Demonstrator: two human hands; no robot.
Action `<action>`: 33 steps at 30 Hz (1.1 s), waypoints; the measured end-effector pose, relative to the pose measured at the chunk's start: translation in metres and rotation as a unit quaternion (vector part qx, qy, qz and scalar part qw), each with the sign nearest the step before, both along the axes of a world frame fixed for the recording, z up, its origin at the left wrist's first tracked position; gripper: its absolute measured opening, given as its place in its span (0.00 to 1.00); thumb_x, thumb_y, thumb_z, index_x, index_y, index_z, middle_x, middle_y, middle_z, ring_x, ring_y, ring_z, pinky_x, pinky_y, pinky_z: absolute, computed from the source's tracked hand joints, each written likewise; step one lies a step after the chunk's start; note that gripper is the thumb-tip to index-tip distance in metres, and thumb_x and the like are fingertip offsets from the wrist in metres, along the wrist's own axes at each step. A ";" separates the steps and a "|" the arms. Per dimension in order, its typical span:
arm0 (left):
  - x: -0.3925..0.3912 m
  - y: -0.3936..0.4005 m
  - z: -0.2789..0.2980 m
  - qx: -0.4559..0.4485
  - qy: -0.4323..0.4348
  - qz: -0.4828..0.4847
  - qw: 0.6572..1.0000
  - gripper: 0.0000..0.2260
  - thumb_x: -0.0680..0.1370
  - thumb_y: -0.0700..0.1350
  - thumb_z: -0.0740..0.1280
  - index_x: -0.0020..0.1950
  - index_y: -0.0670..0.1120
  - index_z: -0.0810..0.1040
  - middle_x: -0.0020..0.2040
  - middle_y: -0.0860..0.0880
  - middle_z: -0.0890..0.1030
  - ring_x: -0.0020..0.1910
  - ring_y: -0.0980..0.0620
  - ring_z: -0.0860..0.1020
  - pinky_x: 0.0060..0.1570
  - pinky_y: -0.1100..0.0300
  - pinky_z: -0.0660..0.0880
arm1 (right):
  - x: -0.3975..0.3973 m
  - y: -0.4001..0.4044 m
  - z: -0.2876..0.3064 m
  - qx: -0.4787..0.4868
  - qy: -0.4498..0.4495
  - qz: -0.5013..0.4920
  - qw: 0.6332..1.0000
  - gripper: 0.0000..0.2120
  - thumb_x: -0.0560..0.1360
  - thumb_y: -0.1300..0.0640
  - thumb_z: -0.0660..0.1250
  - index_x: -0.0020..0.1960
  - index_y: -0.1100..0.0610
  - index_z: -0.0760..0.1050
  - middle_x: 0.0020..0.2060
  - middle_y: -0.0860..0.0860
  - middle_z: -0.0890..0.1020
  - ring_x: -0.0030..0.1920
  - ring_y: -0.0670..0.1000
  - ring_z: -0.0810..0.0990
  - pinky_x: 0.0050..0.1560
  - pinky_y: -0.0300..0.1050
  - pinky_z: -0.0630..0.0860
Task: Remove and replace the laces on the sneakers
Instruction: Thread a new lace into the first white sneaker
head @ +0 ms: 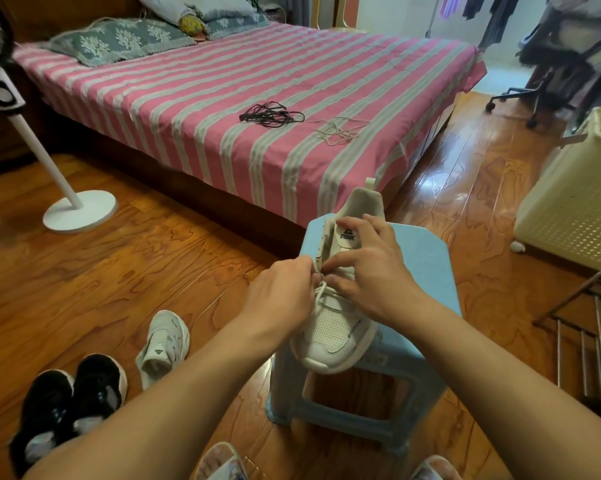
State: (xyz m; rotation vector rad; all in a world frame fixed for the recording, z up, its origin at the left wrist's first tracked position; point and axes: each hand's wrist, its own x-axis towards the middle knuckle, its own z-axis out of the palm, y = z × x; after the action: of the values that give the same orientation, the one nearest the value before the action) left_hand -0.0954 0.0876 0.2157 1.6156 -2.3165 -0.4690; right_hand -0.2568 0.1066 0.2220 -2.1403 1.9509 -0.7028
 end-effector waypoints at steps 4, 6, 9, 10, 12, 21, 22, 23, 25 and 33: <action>0.003 0.001 -0.011 -0.061 0.037 -0.006 0.997 0.08 0.84 0.51 0.63 0.48 0.51 0.78 0.42 0.53 0.77 0.42 0.50 0.77 0.39 0.53 0.73 | 0.004 0.001 0.007 0.040 0.022 -0.007 0.999 0.07 0.77 0.48 0.71 0.52 0.41 0.86 0.78 0.44 0.60 0.78 0.56 0.48 0.77 0.61 0.52; 0.008 -0.003 -0.016 -0.034 0.132 0.000 0.991 0.05 0.81 0.48 0.69 0.48 0.50 0.83 0.41 0.54 0.78 0.42 0.53 0.77 0.41 0.56 0.74 | 0.007 0.002 0.010 0.064 0.050 -0.005 0.997 0.08 0.77 0.46 0.69 0.54 0.39 0.85 0.79 0.43 0.56 0.79 0.57 0.45 0.77 0.62 0.50; 0.012 -0.001 -0.023 -0.006 0.237 0.014 0.971 0.02 0.78 0.44 0.74 0.47 0.48 0.86 0.40 0.55 0.81 0.42 0.57 0.79 0.44 0.57 0.78 | 0.010 0.002 0.011 0.082 0.081 0.002 0.993 0.09 0.77 0.44 0.68 0.55 0.39 0.84 0.80 0.42 0.53 0.79 0.59 0.43 0.77 0.63 0.48; 0.013 0.000 -0.025 -0.019 0.237 0.008 0.971 0.02 0.78 0.44 0.74 0.47 0.47 0.87 0.40 0.55 0.81 0.42 0.57 0.79 0.44 0.57 0.79 | 0.010 0.001 0.010 0.077 0.077 0.005 0.994 0.09 0.77 0.44 0.68 0.54 0.39 0.84 0.80 0.42 0.53 0.79 0.59 0.43 0.77 0.64 0.48; 0.017 -0.003 -0.026 -0.045 0.221 -0.024 0.974 0.02 0.78 0.44 0.74 0.48 0.47 0.87 0.39 0.55 0.82 0.40 0.58 0.80 0.42 0.58 0.79 | 0.008 -0.002 0.008 0.059 0.053 0.016 0.997 0.07 0.76 0.45 0.71 0.52 0.41 0.86 0.79 0.43 0.57 0.79 0.58 0.46 0.76 0.65 0.50; 0.017 -0.013 0.001 0.030 0.148 -0.122 0.981 0.17 0.82 0.46 0.66 0.69 0.59 0.72 0.43 0.56 0.80 0.41 0.59 0.79 0.42 0.59 0.79 | 0.005 -0.004 -0.015 -0.053 -0.085 0.037 0.994 0.06 0.71 0.54 0.70 0.42 0.49 0.87 0.76 0.50 0.67 0.78 0.60 0.52 0.77 0.61 0.53; 0.016 -0.013 0.002 0.038 0.156 -0.146 0.976 0.19 0.83 0.45 0.65 0.71 0.61 0.72 0.47 0.58 0.80 0.44 0.60 0.79 0.44 0.62 0.77 | 0.005 -0.003 -0.017 -0.067 -0.099 0.027 0.992 0.06 0.70 0.54 0.70 0.41 0.50 0.87 0.76 0.50 0.66 0.79 0.59 0.51 0.77 0.60 0.53; 0.015 -0.014 0.003 0.044 0.161 -0.161 0.973 0.18 0.82 0.44 0.64 0.70 0.61 0.75 0.49 0.59 0.80 0.47 0.61 0.78 0.47 0.63 0.77 | 0.005 -0.001 -0.019 -0.080 -0.112 0.018 0.990 0.06 0.70 0.54 0.70 0.40 0.50 0.87 0.76 0.49 0.66 0.79 0.58 0.51 0.77 0.60 0.52; 0.015 -0.018 0.004 0.049 0.159 -0.165 0.972 0.14 0.81 0.44 0.65 0.63 0.59 0.80 0.50 0.58 0.81 0.47 0.61 0.78 0.49 0.58 0.79 | 0.007 0.004 -0.023 -0.116 -0.149 0.000 0.982 0.06 0.69 0.55 0.71 0.38 0.50 0.87 0.75 0.46 0.68 0.78 0.56 0.53 0.77 0.56 0.53; 0.020 -0.024 0.005 0.036 0.137 -0.141 0.980 0.07 0.79 0.48 0.63 0.43 0.56 0.78 0.43 0.56 0.78 0.42 0.59 0.76 0.42 0.56 0.75 | -0.111 -0.002 0.018 -0.119 -0.469 -0.387 0.785 0.06 0.76 0.57 0.65 0.43 0.58 0.78 0.32 0.48 0.80 0.40 0.50 0.81 0.43 0.47 0.76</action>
State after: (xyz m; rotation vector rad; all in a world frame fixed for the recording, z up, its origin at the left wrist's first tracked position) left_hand -0.0753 0.0633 0.2212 1.1645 -2.3432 -0.7921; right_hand -0.3676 0.1042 0.2399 -0.5874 2.0301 -1.7655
